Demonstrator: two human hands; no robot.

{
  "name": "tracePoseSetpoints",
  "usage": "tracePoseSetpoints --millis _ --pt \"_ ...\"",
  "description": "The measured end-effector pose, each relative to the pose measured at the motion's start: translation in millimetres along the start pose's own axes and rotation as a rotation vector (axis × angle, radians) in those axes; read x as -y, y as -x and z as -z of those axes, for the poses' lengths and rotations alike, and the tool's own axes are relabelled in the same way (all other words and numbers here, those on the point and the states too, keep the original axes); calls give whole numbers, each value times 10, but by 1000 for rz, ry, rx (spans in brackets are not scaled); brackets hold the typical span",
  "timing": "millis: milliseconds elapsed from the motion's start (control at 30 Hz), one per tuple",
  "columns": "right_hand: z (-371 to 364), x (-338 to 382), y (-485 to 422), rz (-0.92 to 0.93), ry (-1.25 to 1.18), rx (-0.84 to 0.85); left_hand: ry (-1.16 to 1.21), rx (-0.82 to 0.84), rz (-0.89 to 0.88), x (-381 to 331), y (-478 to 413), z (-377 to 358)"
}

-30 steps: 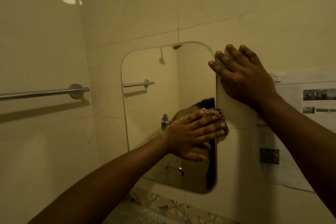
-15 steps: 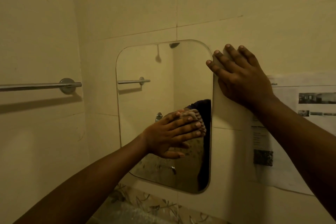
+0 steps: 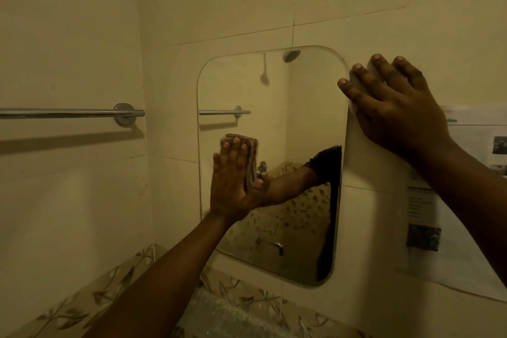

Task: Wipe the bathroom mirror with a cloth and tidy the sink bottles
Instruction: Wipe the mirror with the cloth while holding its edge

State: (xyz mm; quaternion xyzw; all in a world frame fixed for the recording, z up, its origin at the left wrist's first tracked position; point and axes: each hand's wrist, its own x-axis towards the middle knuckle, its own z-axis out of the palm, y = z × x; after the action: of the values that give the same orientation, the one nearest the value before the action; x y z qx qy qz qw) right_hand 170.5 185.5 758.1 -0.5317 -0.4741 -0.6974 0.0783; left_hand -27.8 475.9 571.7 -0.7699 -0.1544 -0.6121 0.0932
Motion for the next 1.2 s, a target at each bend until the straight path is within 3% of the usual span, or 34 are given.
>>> tracePoseSetpoints --millis 67,233,400,867,1000,1200 --pt "1 6 0 3 1 7 43 -70 171 40 7 2" --pt "13 20 -3 13 -20 31 42 -137 312 101 10 -22" --pt "32 15 4 9 -36 58 94 -188 702 46 -70 -13" --pt "11 14 7 9 -34 41 310 -227 1266 -419 -243 -7" --pt "22 7 -2 6 -31 44 304 -176 1238 -670 -257 -15" --pt "17 19 0 10 -26 34 184 -139 936 -976 -102 -86"
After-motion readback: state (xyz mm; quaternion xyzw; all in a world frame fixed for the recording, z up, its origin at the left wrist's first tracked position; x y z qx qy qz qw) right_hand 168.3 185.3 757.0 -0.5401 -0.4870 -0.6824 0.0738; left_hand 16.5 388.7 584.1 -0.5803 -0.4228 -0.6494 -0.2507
